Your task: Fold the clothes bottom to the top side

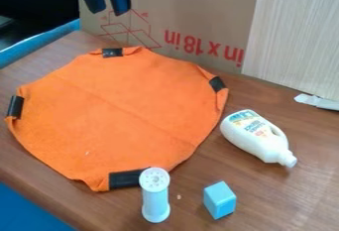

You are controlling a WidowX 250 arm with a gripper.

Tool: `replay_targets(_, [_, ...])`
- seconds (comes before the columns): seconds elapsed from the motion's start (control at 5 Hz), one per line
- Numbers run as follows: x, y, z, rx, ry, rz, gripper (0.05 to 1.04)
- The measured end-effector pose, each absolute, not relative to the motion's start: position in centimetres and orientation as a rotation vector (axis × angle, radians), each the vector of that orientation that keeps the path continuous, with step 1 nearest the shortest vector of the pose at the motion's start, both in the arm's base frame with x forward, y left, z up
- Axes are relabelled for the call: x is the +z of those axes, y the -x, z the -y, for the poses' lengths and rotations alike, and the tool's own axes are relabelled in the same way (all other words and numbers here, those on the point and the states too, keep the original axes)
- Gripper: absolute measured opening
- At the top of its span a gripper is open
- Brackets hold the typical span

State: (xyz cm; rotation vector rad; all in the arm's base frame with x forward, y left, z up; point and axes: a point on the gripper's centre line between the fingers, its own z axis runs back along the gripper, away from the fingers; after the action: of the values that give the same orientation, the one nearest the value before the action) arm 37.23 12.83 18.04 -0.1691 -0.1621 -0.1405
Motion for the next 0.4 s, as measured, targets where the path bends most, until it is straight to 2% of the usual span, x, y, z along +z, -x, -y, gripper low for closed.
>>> replay_targets(0.4, [15.7, -37.8, -14.6, -0.228, 0.244, 0.11, 1.0])
